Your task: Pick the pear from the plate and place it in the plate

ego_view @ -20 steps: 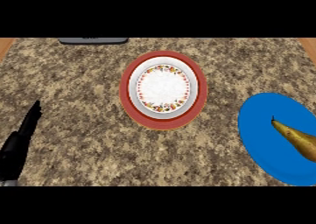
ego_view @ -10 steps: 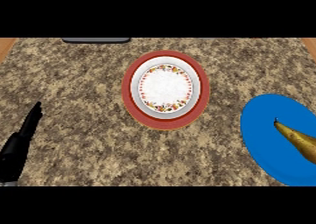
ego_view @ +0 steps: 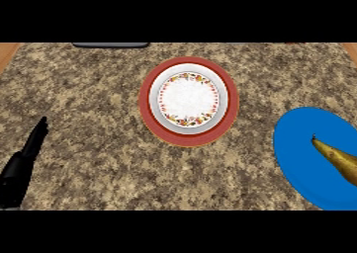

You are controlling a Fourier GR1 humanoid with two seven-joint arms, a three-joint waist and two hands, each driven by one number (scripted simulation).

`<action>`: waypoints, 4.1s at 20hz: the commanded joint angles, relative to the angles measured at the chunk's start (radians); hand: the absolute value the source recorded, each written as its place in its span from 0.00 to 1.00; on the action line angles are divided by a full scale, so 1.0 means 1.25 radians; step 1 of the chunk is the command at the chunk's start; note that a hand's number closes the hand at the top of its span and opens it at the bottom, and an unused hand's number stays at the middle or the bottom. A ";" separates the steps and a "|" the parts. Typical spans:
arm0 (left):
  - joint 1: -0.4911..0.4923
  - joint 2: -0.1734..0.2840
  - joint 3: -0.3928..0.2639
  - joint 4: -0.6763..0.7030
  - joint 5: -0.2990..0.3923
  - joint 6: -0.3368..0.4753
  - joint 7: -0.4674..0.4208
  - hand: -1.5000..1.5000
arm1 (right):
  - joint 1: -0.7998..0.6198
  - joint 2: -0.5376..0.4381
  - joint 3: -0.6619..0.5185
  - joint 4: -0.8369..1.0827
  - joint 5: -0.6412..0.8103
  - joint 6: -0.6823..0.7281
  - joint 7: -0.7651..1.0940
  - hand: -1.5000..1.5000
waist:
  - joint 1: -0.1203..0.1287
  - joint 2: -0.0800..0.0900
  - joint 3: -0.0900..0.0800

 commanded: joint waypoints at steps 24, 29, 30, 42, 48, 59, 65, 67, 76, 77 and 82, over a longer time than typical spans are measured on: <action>-0.024 -0.066 0.057 0.012 -0.070 -0.033 0.001 0.50 | -0.203 0.112 0.215 0.305 0.389 -0.075 -0.204 0.00 | -0.010 -0.002 0.000; -0.010 -0.064 0.058 -0.046 -0.079 -0.050 0.044 0.50 | -0.237 0.155 0.238 0.382 0.423 -0.095 -0.211 0.00 | -0.005 -0.001 0.000; 0.011 -0.075 0.064 0.002 -0.090 -0.045 -0.010 0.50 | -0.196 0.138 0.225 0.284 0.407 -0.064 -0.173 0.00 | -0.011 -0.003 -0.001; 0.026 -0.107 0.049 -0.059 -0.110 -0.056 0.023 0.50 | -0.217 0.167 0.236 0.430 0.430 -0.178 -0.340 1.00 | -0.006 -0.002 0.000; -0.046 -0.086 0.051 -0.023 -0.098 -0.091 0.005 0.50 | -0.532 0.215 0.224 0.631 0.527 -0.260 -0.069 1.00 | 0.063 0.019 0.002; -0.040 -0.083 0.065 -0.011 -0.096 -0.095 0.009 0.50 | -0.725 0.225 0.114 0.805 0.536 -0.514 -0.085 1.00 | 0.041 0.013 0.002; -0.028 -0.114 0.051 0.012 -0.119 -0.067 -0.002 0.50 | -0.790 0.232 0.048 0.792 0.473 -0.563 -0.221 1.00 | 0.017 0.007 0.001; 0.015 -0.098 0.063 -0.055 -0.095 -0.090 0.011 0.50 | -0.830 0.252 0.047 0.783 0.463 -0.540 -0.239 1.00 | 0.025 0.003 0.001; -0.069 -0.091 0.097 0.014 -0.107 -0.080 0.052 0.50 | -0.883 0.347 0.068 0.687 0.413 -0.367 -0.255 1.00 | -0.010 -0.003 -0.001; -0.032 -0.090 0.105 0.006 -0.115 -0.069 0.033 0.50 | -0.856 0.353 0.068 0.631 0.395 -0.332 -0.232 1.00 | -0.017 -0.007 -0.001; -0.012 -0.111 0.092 -0.013 -0.110 -0.080 0.018 0.50 | -0.880 0.447 0.097 0.543 0.392 -0.314 -0.089 1.00 | -0.010 -0.006 -0.001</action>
